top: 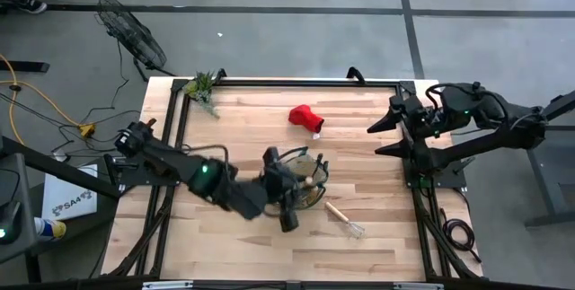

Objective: Pick & Place Garden tools in Gardening bag
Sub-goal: Put the brown trowel into the white gardening bag

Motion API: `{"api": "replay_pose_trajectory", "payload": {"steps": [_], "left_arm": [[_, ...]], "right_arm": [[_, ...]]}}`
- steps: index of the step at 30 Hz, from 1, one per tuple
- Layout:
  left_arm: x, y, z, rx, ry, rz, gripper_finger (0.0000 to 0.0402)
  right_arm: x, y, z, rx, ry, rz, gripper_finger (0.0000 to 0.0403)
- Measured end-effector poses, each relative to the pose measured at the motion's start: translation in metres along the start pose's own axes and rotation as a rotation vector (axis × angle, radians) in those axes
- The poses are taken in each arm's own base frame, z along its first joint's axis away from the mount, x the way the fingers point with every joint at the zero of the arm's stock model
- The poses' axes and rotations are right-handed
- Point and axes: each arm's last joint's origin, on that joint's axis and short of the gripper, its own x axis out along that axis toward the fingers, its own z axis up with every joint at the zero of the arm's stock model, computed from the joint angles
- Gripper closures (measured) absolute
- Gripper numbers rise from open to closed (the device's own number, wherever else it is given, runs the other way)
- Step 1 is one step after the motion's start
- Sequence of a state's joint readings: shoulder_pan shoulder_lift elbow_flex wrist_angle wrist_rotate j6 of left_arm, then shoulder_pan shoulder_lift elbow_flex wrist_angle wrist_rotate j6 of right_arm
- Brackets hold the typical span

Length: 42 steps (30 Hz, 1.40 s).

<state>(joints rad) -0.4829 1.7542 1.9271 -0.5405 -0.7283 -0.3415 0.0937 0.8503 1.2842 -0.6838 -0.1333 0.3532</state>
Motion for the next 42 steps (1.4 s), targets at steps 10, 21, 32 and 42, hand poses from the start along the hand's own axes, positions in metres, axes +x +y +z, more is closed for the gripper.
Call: {"api": "replay_pose_trajectory", "payload": {"steps": [10, 21, 32, 42], "left_arm": [[-0.021, -0.039, -0.056, -0.026, 0.086, -0.058, 0.0338], [-0.033, -0.053, -0.085, 0.030, 0.035, 0.021, 0.0338], [0.016, -0.023, -0.074, 0.107, 0.028, -0.021, 0.0338], [0.025, -0.014, -0.075, 0.138, 0.097, -0.098, 0.0338]], "right_arm": [[0.000, 0.000, -0.001, 0.092, 0.009, 0.005, 0.0101], [0.003, -0.001, -0.001, 0.147, 0.020, -0.001, 0.0101], [0.021, 0.002, -0.005, 0.161, 0.082, 0.009, 0.0101], [0.023, 0.010, -0.008, 0.123, 0.113, 0.057, 0.0101]]}}
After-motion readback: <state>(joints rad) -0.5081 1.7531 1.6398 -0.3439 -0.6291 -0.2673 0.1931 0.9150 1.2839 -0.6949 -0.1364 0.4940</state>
